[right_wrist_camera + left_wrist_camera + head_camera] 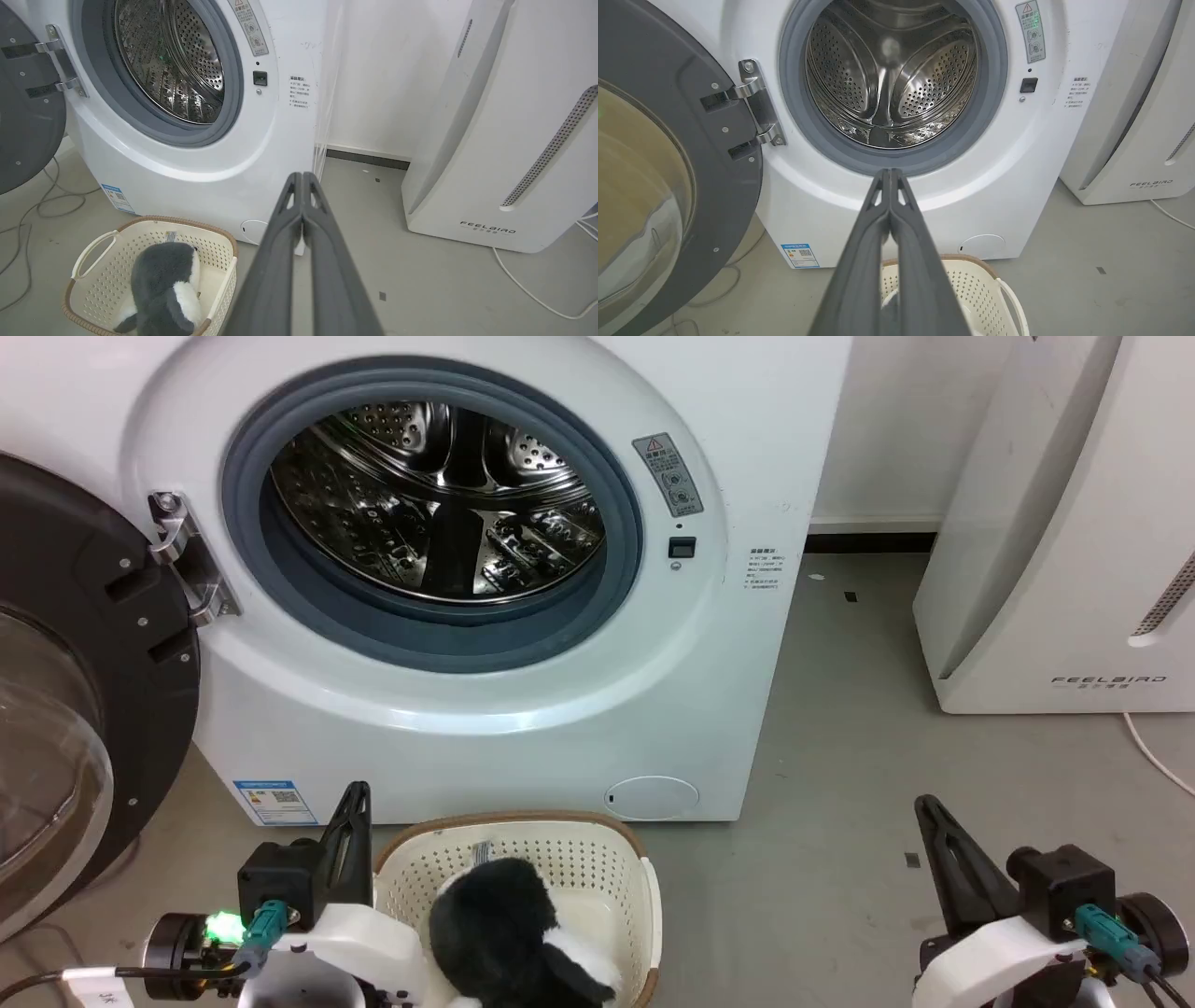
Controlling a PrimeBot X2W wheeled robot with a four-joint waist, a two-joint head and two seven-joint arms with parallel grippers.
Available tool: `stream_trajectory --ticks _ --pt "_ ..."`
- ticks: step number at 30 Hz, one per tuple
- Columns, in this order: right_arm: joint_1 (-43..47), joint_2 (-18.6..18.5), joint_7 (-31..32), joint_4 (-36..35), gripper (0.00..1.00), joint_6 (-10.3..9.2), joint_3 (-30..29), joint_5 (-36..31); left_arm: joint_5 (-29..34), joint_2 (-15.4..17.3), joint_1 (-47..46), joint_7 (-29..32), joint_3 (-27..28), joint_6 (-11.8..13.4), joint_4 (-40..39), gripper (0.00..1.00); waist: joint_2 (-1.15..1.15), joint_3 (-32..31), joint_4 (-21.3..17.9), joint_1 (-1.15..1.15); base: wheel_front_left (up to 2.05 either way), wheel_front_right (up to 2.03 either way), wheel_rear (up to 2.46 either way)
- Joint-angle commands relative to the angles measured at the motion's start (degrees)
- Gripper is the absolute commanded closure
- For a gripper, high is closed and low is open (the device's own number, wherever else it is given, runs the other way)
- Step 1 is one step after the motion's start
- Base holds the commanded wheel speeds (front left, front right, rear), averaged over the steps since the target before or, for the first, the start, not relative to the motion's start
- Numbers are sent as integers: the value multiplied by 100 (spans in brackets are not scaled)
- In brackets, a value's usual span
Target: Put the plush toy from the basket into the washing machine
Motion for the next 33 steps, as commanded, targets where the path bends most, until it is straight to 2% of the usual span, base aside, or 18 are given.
stream_trajectory --ticks 1,25,26,33 --pt "-81 0 9 14 100 -4 3 -44 16 0 80 2 16 -31 -25 100 0 0 0 0 0 0 0" --pt "2 0 -3 -1 100 0 -3 5 -2 0 -1 -3 -7 6 5 100 0 1 0 0 0 0 0" --pt "1 0 -7 -2 0 0 -5 8 -3 0 -2 -7 -11 9 7 0 0 2 0 0 0 0 0" --pt "-5 0 -90 -60 0 0 -63 99 -24 0 -40 -91 -60 86 45 0 0 23 -2 0 0 0 0"
